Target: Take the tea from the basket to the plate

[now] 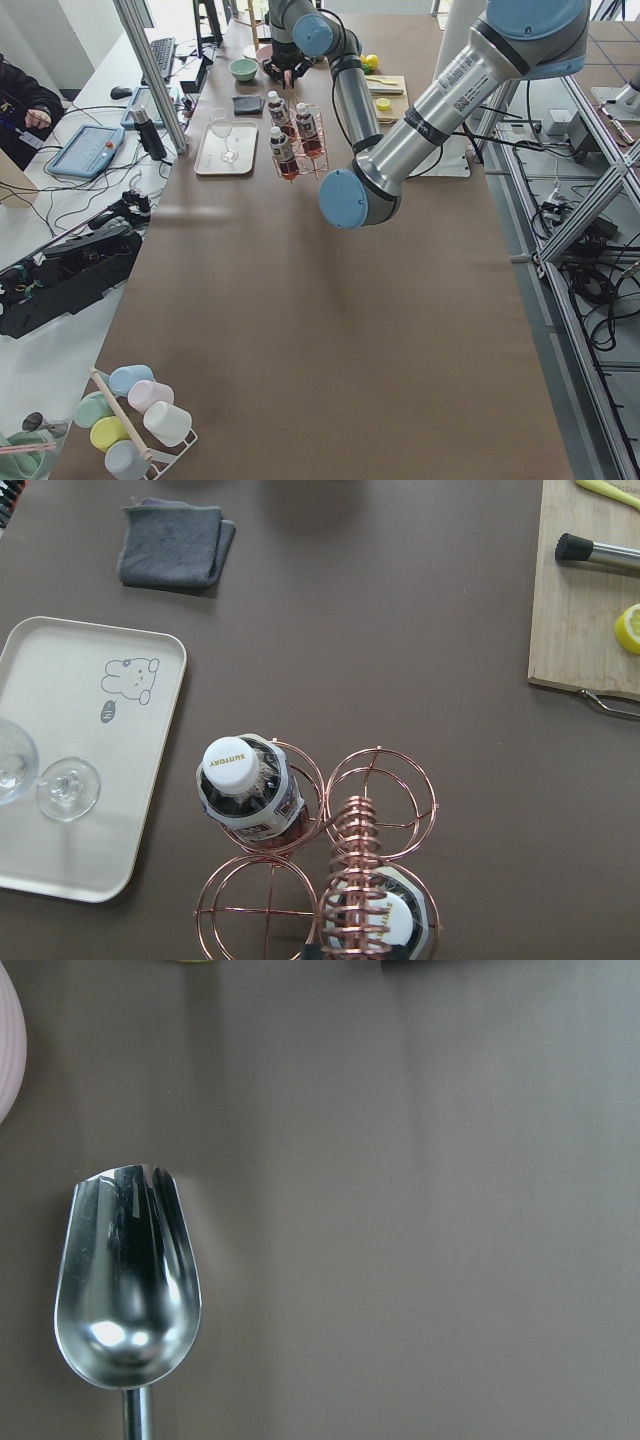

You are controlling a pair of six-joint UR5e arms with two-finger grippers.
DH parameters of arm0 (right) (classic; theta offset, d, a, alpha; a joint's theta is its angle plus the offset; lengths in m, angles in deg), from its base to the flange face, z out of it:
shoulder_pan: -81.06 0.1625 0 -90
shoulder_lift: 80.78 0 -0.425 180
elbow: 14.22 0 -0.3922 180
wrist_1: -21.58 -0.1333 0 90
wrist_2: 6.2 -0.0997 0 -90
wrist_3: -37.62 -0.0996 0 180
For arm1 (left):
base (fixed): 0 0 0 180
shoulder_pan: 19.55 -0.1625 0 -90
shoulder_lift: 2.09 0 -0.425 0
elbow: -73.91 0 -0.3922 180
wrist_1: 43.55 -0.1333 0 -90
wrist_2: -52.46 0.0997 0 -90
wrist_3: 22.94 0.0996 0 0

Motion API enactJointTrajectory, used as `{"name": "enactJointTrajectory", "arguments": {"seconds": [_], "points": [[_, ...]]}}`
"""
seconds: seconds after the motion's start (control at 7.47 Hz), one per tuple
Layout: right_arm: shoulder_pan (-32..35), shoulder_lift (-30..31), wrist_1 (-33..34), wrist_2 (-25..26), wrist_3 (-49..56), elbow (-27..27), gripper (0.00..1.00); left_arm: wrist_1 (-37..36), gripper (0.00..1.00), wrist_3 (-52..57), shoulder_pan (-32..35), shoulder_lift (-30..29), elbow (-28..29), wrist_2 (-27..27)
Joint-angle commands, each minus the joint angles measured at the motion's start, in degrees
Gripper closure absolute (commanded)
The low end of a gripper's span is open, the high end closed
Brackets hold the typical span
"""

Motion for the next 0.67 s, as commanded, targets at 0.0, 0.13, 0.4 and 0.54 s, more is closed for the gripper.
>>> {"name": "enactJointTrajectory", "arguments": {"seconds": [0.0,0.13,0.4,0.54], "points": [[0.0,0.2,0.0,0.0,0.0,-1.0,0.00,5.2,1.00,-1.3,-3.3,-1.4,4.2,0.2],[0.0,0.2,-0.1,0.0,0.0,-0.9,0.01,5.4,1.00,-2.1,-4.1,-2.3,4.8,0.2],[0.0,-0.1,-0.2,0.3,0.2,0.0,0.01,5.4,1.00,-6.2,-7.8,-5.7,5.3,3.0],[-0.2,-0.5,-0.2,0.5,0.1,1.2,0.01,5.5,1.00,-6.2,-8.8,-5.9,5.4,3.1]]}}
